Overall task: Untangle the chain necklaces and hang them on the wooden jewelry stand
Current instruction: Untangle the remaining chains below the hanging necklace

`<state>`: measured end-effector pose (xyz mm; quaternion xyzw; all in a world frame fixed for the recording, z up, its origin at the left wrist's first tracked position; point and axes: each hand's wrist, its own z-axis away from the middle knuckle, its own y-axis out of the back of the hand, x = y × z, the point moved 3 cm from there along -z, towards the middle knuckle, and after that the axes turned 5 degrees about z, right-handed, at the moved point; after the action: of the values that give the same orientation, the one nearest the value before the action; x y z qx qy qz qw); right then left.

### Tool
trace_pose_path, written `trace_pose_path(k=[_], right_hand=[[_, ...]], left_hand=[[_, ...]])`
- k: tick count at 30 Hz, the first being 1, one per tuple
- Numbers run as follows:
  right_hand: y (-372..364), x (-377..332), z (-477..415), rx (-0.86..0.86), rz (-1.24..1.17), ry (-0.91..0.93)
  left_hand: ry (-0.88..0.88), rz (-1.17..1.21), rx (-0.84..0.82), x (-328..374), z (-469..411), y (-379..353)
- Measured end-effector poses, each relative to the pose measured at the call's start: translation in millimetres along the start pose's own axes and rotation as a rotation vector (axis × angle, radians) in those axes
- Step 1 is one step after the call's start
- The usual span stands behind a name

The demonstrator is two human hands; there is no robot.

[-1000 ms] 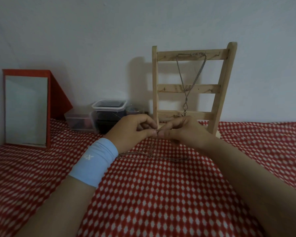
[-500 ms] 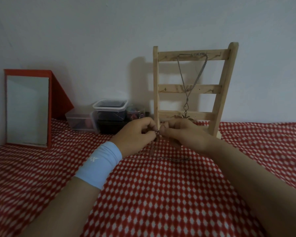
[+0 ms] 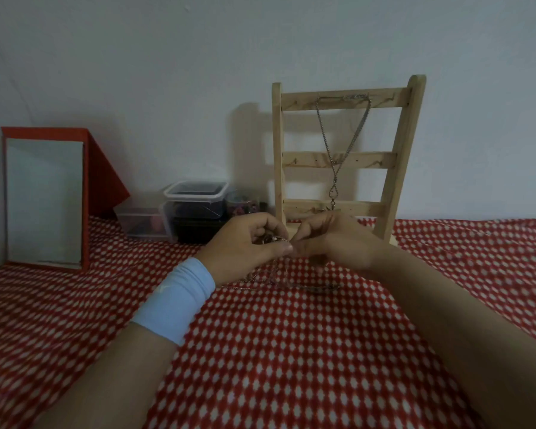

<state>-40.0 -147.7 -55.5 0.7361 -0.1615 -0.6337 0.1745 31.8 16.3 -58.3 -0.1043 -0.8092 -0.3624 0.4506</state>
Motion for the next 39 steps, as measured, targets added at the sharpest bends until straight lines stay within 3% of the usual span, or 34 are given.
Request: trace_pose_path(k=[6, 11, 13, 18, 24, 30, 35, 39], right_hand=[[-1, 3, -1, -0.062, -0.017, -0.020], [-11, -5, 1, -0.129, 0.366, -0.069], [-13, -8, 2, -0.105, 0.409, -0.031], [-8, -3, 0, -0.012, 0.160, 0.053], [-15, 10, -5, -0.235, -0.224, -0.155], [-9, 2, -1, -0.186, -0.161, -0.068], [-7, -1, -1, 0.103, -0.063, 0.008], [-7, 0, -1, 0.211, -0.104, -0.055]], left_hand=[[0.077, -0.135, -0.104, -1, -1, 4], [0.022, -0.161, -0.003, 8, -3, 2], [0.017, -0.168, -0.021, 7, -2, 0], [0.135, -0.205, -0.127, -4, 0, -3], [0.059, -0.103, -0.079, 2, 0, -1], [0.016, -0.051, -0.058, 8, 1, -5], [0.168, -0.240, -0.160, 0, 1, -7], [0.143, -0.383, 0.000, -4, 0, 3]])
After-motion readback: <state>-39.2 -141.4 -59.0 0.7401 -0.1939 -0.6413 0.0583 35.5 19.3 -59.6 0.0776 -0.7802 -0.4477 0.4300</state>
